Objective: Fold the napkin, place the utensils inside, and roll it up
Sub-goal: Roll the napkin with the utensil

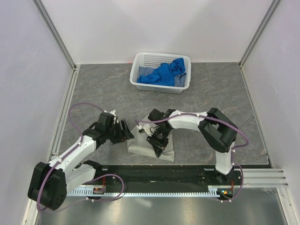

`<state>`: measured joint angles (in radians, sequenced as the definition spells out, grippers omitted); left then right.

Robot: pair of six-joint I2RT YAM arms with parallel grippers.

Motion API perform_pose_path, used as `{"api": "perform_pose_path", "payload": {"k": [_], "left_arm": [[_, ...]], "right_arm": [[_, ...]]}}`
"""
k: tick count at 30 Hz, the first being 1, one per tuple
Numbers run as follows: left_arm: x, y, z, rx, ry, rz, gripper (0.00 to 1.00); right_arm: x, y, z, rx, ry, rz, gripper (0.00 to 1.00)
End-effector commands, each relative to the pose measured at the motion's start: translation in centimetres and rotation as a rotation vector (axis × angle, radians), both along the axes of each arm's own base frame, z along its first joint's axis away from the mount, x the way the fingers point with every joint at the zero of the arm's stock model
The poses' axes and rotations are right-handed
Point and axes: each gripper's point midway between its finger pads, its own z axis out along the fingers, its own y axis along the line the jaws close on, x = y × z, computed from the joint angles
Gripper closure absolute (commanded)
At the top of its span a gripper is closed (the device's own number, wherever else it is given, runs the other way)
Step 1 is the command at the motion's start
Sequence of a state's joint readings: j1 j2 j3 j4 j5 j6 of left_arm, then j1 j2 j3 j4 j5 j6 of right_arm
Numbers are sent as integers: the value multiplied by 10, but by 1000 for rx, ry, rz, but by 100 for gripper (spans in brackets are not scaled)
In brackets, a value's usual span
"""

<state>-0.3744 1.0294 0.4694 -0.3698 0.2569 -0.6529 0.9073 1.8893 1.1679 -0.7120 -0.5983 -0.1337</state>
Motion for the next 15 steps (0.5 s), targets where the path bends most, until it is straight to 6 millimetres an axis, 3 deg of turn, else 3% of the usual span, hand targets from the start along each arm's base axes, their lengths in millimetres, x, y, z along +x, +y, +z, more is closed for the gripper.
{"api": "perform_pose_path", "payload": {"k": [1, 10, 15], "left_arm": [[5, 14, 6, 64, -42, 35, 26], [-2, -11, 33, -109, -184, -71, 26], [-16, -30, 34, -234, -190, -151, 27]], "right_arm": [[-1, 3, 7, 83, 179, 2, 74], [16, 6, -18, 68, 349, -80, 72], [25, 8, -27, 54, 368, -107, 70]]}}
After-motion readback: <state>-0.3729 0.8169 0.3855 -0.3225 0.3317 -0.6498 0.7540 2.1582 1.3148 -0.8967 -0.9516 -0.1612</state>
